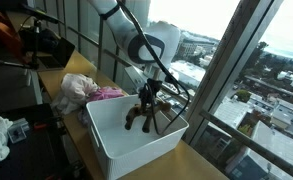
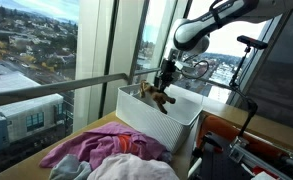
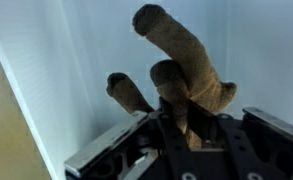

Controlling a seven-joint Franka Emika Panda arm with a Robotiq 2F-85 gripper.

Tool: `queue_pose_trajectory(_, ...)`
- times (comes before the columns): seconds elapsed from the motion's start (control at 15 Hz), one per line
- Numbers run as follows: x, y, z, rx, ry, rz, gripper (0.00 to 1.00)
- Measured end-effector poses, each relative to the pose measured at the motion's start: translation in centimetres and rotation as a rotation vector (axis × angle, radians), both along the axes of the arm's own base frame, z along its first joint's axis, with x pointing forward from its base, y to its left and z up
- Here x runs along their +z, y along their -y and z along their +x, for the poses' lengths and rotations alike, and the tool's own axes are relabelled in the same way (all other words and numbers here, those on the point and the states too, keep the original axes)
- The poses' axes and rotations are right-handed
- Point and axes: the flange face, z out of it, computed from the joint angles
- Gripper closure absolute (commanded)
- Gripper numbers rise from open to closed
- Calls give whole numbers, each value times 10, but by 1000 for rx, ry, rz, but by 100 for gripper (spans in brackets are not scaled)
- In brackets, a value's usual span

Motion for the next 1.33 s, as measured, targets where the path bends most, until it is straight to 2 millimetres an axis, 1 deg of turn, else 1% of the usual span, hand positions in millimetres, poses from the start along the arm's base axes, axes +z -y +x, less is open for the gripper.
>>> queue_pose_trajectory(0.07, 22, -15, 4, 23, 24, 0, 95)
queue_pose_trajectory(0.2, 61, -56, 8, 96, 74, -10, 95)
queue_pose_trajectory(0.4, 109, -135, 2, 236, 124, -45, 95)
queue_pose_trajectory(0.53, 132, -191, -10, 329, 140, -61, 95)
queue_pose_trajectory(0.67, 144, -251, -29, 416, 136, -63, 95)
queue_pose_trajectory(0.73, 145, -282, -42, 455, 127, -60, 95)
queue_pose_trajectory(0.8, 141, -312, -55, 492, 114, -56, 95)
queue_pose_trajectory(0.87, 135, -338, -69, 525, 101, -52, 95)
queue_pose_trajectory(0.93, 125, -359, -82, 551, 82, -50, 95)
queue_pose_trajectory(1.0, 113, -373, -92, 570, 58, -52, 95)
queue_pose_trajectory(1.07, 97, -379, -100, 581, 30, -56, 95)
queue_pose_trajectory(1.13, 79, -380, -104, 588, 0, -63, 95)
queue_pose_trajectory(1.2, 61, -375, -105, 587, -28, -70, 95)
queue_pose_trajectory(1.33, 23, -357, -101, 569, -73, -83, 95)
